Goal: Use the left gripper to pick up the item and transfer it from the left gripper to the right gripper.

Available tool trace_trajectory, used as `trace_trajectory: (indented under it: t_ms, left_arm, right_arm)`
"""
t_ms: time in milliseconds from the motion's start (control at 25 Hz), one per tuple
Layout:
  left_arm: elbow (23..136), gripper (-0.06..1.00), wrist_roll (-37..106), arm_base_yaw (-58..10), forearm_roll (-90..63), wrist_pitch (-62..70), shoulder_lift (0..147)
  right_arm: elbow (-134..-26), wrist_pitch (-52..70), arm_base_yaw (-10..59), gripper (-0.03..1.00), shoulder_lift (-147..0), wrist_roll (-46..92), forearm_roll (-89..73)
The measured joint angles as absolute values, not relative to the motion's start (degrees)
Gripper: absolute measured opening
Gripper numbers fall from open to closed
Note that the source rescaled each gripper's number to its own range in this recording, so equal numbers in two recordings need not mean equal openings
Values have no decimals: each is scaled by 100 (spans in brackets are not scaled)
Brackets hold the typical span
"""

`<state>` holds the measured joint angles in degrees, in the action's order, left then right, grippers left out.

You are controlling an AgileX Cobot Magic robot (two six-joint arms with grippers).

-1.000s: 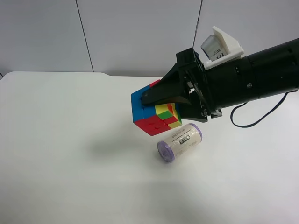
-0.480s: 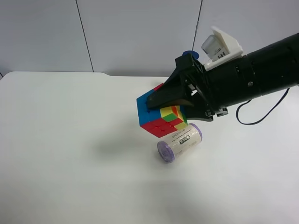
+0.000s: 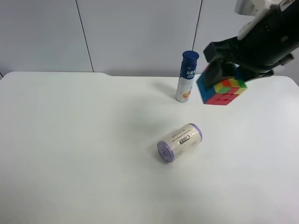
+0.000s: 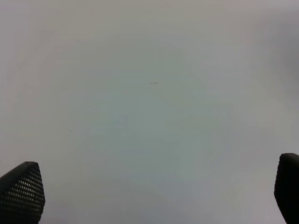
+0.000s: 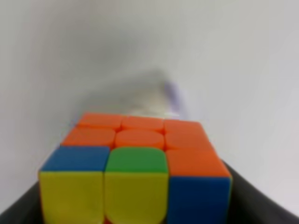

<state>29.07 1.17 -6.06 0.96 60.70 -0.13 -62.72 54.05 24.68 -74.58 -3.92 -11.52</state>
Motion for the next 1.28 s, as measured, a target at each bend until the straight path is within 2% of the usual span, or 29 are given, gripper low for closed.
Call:
trace_trajectory:
  t_ms: [200, 600, 840, 1280]
  left_arm:
    - [2907, 100, 117, -606, 96, 6070, -13]
    - [2907, 100, 117, -606, 96, 6070, -13]
    - [2907, 100, 117, -606, 96, 6064, -13]
    - [2907, 100, 117, -606, 96, 6064, -13]
  right_arm:
    - [-6335, 6288, 1782, 0, -7458, -661, 0]
    - [-6335, 6089, -217, 0, -7458, -57, 194]
    - [-6354, 5677, -344, 0, -7740, -57, 396]
    - [-6354, 5097, -344, 0, -9298, 0, 0]
